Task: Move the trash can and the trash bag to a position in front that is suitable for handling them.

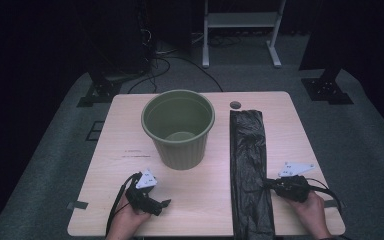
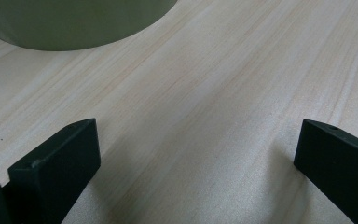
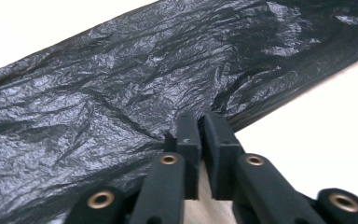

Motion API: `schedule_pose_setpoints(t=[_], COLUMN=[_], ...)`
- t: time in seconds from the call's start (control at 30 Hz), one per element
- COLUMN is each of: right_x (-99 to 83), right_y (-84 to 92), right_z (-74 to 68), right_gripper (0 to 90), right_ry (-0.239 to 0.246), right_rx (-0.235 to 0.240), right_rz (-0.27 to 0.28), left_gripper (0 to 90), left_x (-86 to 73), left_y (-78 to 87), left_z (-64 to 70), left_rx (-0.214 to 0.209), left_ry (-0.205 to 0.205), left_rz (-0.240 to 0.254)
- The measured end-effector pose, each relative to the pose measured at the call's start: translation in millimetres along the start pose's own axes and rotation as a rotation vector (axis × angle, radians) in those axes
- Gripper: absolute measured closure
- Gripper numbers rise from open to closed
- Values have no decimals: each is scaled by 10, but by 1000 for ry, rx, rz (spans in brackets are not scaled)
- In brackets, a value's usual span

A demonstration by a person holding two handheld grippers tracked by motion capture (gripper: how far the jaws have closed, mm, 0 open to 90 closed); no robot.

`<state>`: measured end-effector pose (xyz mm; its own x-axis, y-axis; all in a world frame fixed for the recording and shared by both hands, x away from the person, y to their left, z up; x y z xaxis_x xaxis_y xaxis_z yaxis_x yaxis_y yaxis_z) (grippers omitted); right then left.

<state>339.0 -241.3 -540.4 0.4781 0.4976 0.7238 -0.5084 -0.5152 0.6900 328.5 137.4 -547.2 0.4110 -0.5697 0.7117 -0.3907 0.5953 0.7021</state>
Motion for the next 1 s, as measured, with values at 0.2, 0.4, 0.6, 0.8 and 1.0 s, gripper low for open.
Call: schedule_pose_setpoints(t=[0.2, 0.4, 0.6, 0.8, 1.0], right_x=[0, 22, 36, -30, -79], right_y=[16, 75, 155, 233, 293], right_z=[20, 69, 173, 305, 402], right_gripper=[898, 899, 899, 898, 898], right_ry=[-16, -26, -37, -65, -78], right_rx=[-4, -20, -46, -67, -85], right_rz=[-5, 11, 29, 32, 29], left_gripper=[0, 0, 0, 0, 0], left_x=[0, 0, 0, -1, -1], left_y=[0, 0, 0, 1, 1], left_z=[0, 0, 0, 1, 1], left_rx=[0, 0, 0, 0, -1], left_ry=[0, 0, 0, -1, -1], left_rz=[0, 0, 0, -1, -1])
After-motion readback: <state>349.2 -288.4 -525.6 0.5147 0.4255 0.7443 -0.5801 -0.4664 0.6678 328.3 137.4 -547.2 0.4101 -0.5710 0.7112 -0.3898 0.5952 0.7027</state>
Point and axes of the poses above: each handheld gripper's, and its own axes: y roughly backward along the jaws, x roughly out of its top, z roughly to its right, the point moved 9 cm from there along -y, roughly forward along the jaws, and after that the axes turned 3 degrees about -x, right-handed, at the moved point
